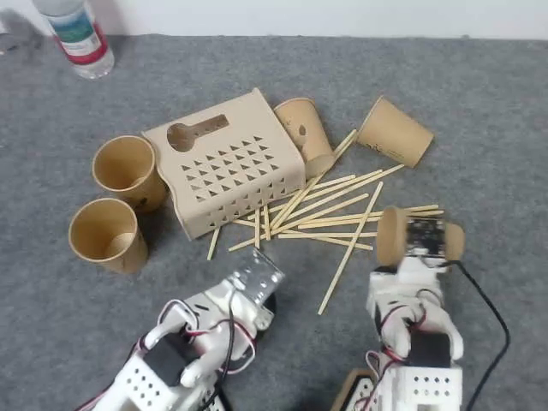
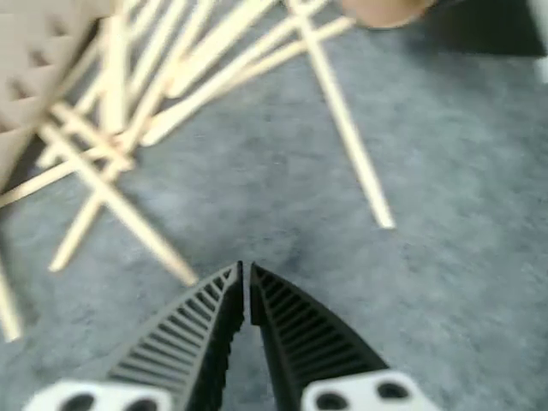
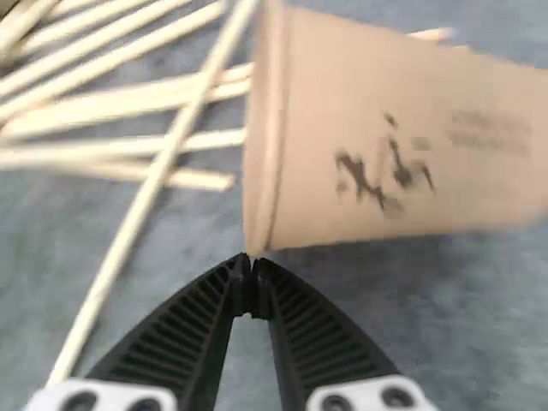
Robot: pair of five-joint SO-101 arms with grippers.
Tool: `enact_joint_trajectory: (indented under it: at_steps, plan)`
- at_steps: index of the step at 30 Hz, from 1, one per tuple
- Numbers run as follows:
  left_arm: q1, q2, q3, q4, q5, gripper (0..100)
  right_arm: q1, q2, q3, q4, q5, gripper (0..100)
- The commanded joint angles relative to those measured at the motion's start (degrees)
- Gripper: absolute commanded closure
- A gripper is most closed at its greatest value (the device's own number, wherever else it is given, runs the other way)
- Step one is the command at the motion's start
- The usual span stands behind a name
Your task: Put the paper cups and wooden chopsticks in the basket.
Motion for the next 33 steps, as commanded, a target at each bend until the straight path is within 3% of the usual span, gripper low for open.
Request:
enact_joint_trajectory:
  at_steps: [1,5,10,18,23,26,29,33]
  plan:
    - [-6.59,-0.97,-0.40,0.26,-0.26,99,7.69,-0.75,0.97,-3.47,-0.18,99.0]
    - [-16.97,-1.05,-0.48,-1.23,-0.26,98,10.95,-0.75,0.97,-5.14,-0.35,99.0]
    - [-26.20,-1.05,-0.48,-10.11,-0.26,98,10.68,-0.75,0.97,-5.49,-0.26,99.0]
    - [-27.87,-1.05,-0.31,-11.08,-0.70,98,9.54,-0.75,0.97,-11.03,0.18,98.8]
    - [-28.75,-1.05,-5.85,-24.26,-0.26,98,0.13,-0.75,0.70,-17.36,16.26,90.0]
    - [-29.71,-0.79,-13.67,-26.02,2.73,98,-4.44,-0.75,-0.44,-22.37,24.09,83.2]
    - [-34.11,-0.88,-15.96,-26.11,5.63,98,-4.97,-0.75,-3.69,-25.63,25.14,82.6]
    - [-45.98,-0.97,-13.58,-26.37,2.29,98,-6.81,-0.22,-8.53,-26.51,22.95,82.6]
